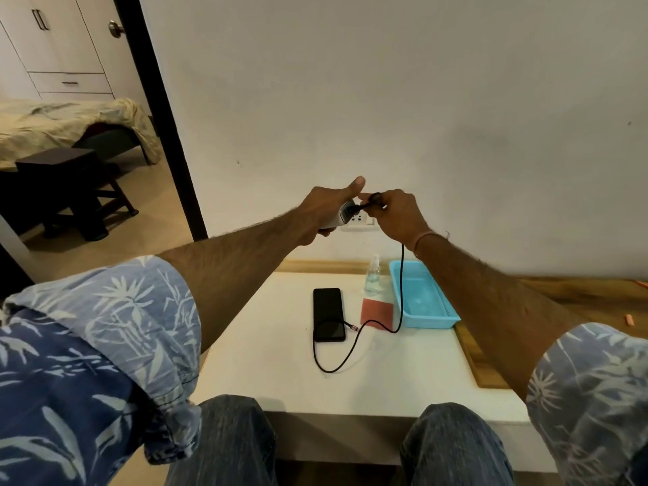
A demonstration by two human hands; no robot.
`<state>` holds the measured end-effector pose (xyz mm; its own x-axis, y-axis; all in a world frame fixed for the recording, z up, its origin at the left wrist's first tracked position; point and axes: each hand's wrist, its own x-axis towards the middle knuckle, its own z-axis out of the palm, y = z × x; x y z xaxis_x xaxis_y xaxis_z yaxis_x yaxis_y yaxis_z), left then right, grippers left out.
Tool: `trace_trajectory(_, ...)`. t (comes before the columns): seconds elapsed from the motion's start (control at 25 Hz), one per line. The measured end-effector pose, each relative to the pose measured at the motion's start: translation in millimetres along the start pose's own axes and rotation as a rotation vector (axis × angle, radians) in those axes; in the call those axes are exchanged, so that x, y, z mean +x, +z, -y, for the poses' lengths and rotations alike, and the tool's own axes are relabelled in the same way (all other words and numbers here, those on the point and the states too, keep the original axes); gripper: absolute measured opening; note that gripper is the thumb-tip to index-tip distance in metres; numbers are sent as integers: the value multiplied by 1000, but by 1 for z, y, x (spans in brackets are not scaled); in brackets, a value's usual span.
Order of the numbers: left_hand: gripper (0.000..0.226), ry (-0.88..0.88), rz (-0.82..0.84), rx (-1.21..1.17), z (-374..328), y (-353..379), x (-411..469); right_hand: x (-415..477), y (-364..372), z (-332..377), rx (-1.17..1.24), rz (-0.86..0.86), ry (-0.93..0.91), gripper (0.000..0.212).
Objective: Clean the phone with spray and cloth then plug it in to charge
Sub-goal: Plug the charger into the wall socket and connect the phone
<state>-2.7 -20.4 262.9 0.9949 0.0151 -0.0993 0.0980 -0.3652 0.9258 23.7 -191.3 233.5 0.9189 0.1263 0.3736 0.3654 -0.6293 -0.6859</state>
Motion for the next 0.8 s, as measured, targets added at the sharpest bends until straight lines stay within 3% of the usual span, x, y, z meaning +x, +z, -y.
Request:
trace_trajectory(0.12,66,6,152,98,3,-5,-1,3,-2,1,-196,57,-73,20)
trace_trajectory(0.28,36,-5,27,50,18,-27,11,3,-18,-18,-122,152,29,20)
trace_trajectory(0.44,43,14,-101,199,44,-61,23,-12,-32,-61,-147,150,192,19)
trace_trajectory(0.56,29,-97,-180,178,62,-77,25,-31,-35,-96,-153,165,321,20)
trace_trajectory(0.68,46,-160,-160,133,73,-74,25,-45,-23,-112,-11,232,416,20)
trace_trajectory(0.8,29,-202,-94,37,73,-62,26,-56,-3,-108,45,371,429,24)
